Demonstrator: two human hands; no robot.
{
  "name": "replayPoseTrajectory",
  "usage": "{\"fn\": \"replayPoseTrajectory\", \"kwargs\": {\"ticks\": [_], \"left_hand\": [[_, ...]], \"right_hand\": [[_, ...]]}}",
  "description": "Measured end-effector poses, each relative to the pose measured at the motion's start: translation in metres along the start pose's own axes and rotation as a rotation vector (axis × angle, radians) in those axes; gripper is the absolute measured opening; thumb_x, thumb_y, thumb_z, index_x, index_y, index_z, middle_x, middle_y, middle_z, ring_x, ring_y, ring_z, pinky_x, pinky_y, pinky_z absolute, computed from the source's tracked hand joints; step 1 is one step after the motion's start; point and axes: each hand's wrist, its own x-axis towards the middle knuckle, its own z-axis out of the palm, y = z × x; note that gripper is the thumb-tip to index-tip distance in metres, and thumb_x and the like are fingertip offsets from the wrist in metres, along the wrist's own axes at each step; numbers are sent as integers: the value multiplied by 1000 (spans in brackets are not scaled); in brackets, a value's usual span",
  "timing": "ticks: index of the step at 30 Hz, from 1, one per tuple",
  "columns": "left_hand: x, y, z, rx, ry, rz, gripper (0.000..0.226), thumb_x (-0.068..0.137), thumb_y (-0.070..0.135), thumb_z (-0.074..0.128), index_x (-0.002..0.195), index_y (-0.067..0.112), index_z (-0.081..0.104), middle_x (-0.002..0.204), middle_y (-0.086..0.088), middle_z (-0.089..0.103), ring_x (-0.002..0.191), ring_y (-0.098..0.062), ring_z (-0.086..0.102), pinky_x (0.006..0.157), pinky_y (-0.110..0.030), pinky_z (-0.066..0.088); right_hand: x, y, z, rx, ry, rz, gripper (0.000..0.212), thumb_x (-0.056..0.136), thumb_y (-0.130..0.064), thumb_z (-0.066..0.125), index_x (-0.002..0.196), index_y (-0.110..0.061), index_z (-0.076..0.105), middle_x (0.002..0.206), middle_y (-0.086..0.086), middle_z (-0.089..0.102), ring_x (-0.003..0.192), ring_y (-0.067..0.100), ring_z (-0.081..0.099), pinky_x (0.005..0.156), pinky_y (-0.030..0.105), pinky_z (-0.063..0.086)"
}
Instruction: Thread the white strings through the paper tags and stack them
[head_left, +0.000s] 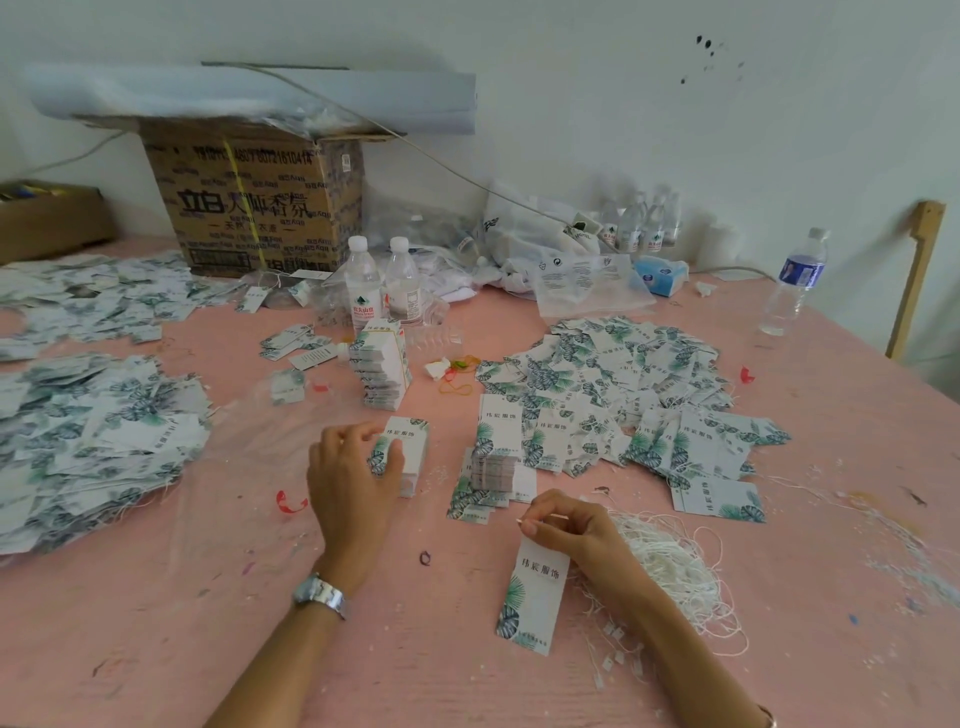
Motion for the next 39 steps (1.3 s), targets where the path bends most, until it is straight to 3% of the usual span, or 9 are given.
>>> {"fn": "replayPoseTrajectory", "kwargs": {"ticks": [7, 13, 20, 23, 25, 28, 32, 36, 39], "left_hand": [[32, -25, 0, 134, -237, -142, 44, 90, 48, 68, 121, 18, 66, 114, -3, 66, 107, -29, 55, 76, -40, 51], [28, -29, 0, 77, -214, -139, 28, 93, 42, 67, 107, 19, 72, 101, 4, 74, 98, -26, 65, 71, -41, 56], [32, -31, 4, -275, -207, -318, 24, 91, 26, 73, 111, 12, 72, 99, -1, 72, 95, -21, 66, 75, -33, 53], [31, -27, 0, -364, -172, -300, 17, 94, 25, 70, 101, 10, 75, 90, -2, 73, 87, -19, 67, 67, -25, 48], [25, -21, -5, -425, -194, -286, 19, 96, 29, 67, 93, 12, 75, 87, 0, 74, 83, -17, 69, 69, -30, 53], [7, -4, -14, -652, -327, -323, 13, 91, 33, 70, 87, 21, 75, 80, 7, 76, 80, -8, 71, 71, -22, 56], [-33, 17, -17, -812, -572, -286, 18, 85, 37, 67, 91, 23, 77, 61, 13, 69, 57, 1, 60, 56, -8, 43], [-67, 25, -8, -896, -762, -281, 22, 83, 33, 68, 97, 19, 78, 94, 2, 79, 88, -10, 74, 73, -15, 52], [-82, 27, -2, -873, -812, -226, 20, 83, 33, 69, 93, 20, 79, 95, 3, 79, 86, -5, 72, 72, -13, 50]], "right_hand": [[1, 1, -1, -23, -11, 6, 13, 81, -25, 77, 80, -13, 71, 81, 7, 68, 76, 33, 69, 62, 32, 52], [1, 0, -1, -23, -34, 4, 12, 85, -22, 76, 80, -13, 69, 81, 6, 67, 75, 29, 69, 63, 31, 52], [-1, -3, 0, -18, -32, 20, 13, 83, -23, 75, 79, -13, 68, 80, 6, 67, 74, 30, 69, 62, 32, 52], [-2, -5, 0, -16, -23, 30, 13, 82, -25, 76, 80, -14, 68, 77, 7, 67, 73, 32, 68, 62, 32, 51], [-2, -5, 0, -7, -14, 28, 14, 82, -26, 76, 82, -13, 69, 77, 8, 67, 73, 31, 67, 61, 32, 51], [-2, -6, 0, 4, 0, 19, 13, 83, -26, 75, 83, -14, 71, 76, 10, 67, 70, 29, 66, 59, 30, 50], [-3, -5, 0, 36, 4, 12, 9, 85, -26, 72, 83, -18, 71, 74, 13, 67, 67, 28, 66, 55, 27, 50], [-2, -5, -1, 71, 33, -5, 13, 89, -22, 72, 88, -10, 67, 84, 18, 71, 72, 31, 69, 54, 28, 52], [-1, -3, -2, 60, 45, -4, 6, 96, -4, 58, 98, -1, 62, 91, 16, 75, 72, 26, 72, 55, 29, 54]]}}
